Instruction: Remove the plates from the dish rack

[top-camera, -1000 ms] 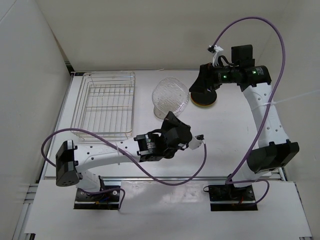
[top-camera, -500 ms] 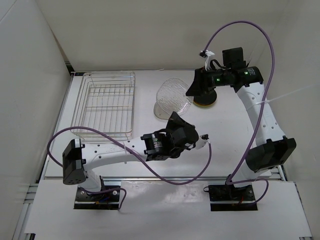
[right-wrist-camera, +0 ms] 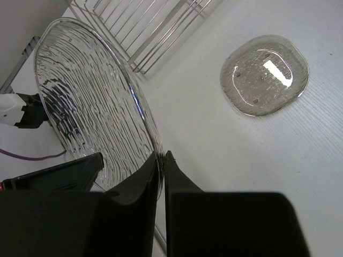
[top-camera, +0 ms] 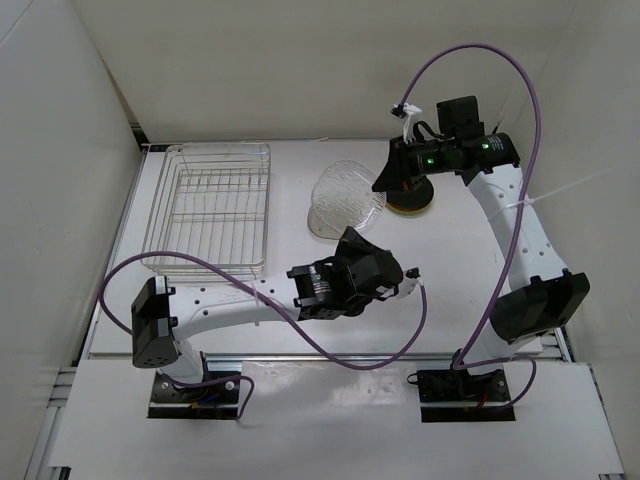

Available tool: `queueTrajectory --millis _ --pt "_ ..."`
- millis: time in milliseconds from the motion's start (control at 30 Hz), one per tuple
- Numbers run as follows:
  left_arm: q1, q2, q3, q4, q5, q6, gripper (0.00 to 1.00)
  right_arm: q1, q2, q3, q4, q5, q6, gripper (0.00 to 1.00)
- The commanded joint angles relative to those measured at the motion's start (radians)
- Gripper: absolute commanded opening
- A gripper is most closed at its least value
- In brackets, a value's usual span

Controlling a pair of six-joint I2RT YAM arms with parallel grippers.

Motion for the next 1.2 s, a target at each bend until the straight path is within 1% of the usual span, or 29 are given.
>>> queueTrajectory --millis 0,33,100,300,333,367,400,433,467,533,567,633,667,700,767,800,833,900,933,1033,1067,1133,1167 --pt "-0.007 -0.009 0.042 -0.070 0.025 -0.048 0.11 0.002 -0.016 0.002 0.017 0.015 -0.014 0.05" --pt "-0.007 -0.009 0.042 -0.084 0.034 -0.061 0.11 0.002 -0.016 0.002 0.017 0.015 -0.014 0.02" --pt "-0.007 -0.009 0.042 -0.093 0.035 -0.071 0.11 0.002 -0.016 0.002 0.017 0.015 -0.014 0.00" --pt "0.013 -0.009 0.060 -0.102 0.044 -0.071 0.11 0.002 -0.016 0.002 0.017 0.015 -0.005 0.00" --pt "0.022 -0.009 0.060 -0.102 0.044 -0.081 0.27 0.002 -0.016 0.002 0.017 0.015 -0.005 0.00" --pt "0.022 -0.009 0.060 -0.120 0.053 -0.095 0.37 0.002 -0.016 0.002 0.028 0.040 0.006 0.00" --pt "0.033 -0.009 0.060 -0.134 0.068 -0.106 0.52 0.002 -0.007 0.002 0.037 0.052 0.024 0.00" --pt "0.043 -0.009 0.060 -0.151 0.068 -0.123 0.53 0.002 -0.007 0.002 0.037 0.064 0.024 0.00" --pt "0.043 -0.009 0.092 -0.179 0.099 -0.164 0.62 0.002 -0.007 0.002 0.051 0.083 0.044 0.00" --pt "0.056 0.001 0.125 -0.321 0.139 -0.213 0.69 0.002 0.004 0.002 0.064 0.147 0.066 0.00" --pt "0.065 0.010 0.137 -0.379 0.184 -0.241 0.82 0.002 0.016 0.002 0.074 0.171 0.079 0.00" --pt "0.065 0.010 0.146 -0.475 0.232 -0.308 0.98 0.002 0.054 0.035 0.088 0.230 0.080 0.00" --pt "0.078 -0.008 0.134 -0.548 0.270 -0.324 1.00 0.002 0.074 0.055 0.088 0.257 0.080 0.00" --pt "0.091 -0.018 0.108 -0.570 0.284 -0.351 1.00 -0.007 0.125 0.099 0.088 0.276 0.040 0.00" --pt "0.160 -0.054 0.088 -0.607 0.338 -0.393 1.00 -0.018 0.177 0.144 0.077 0.307 0.000 0.00" --pt "0.193 -0.068 0.088 -0.607 0.358 -0.410 1.00 -0.018 0.234 0.191 0.065 0.307 -0.053 0.00" --pt "0.274 -0.082 0.088 -0.616 0.408 -0.423 1.00 -0.027 0.262 0.216 0.055 0.316 -0.075 0.00" --pt "0.365 -0.122 0.099 -0.616 0.465 -0.454 1.00 -0.027 0.330 0.254 0.055 0.316 -0.132 0.00" --pt "0.458 -0.145 0.112 -0.616 0.484 -0.463 1.00 -0.036 0.349 0.255 0.055 0.316 -0.146 0.00" --pt "0.598 -0.179 0.151 -0.627 0.576 -0.489 1.00 -0.037 0.412 0.265 0.080 0.328 -0.209 0.00" --pt "0.682 -0.203 0.151 -0.627 0.602 -0.489 1.00 -0.037 0.439 0.276 0.091 0.328 -0.226 0.00" --pt "0.758 -0.225 0.174 -0.627 0.674 -0.511 1.00 -0.027 0.466 0.287 0.100 0.328 -0.255 0.00" --pt "0.819 -0.243 0.188 -0.627 0.717 -0.523 1.00 -0.027 0.489 0.299 0.100 0.328 -0.270 0.00"
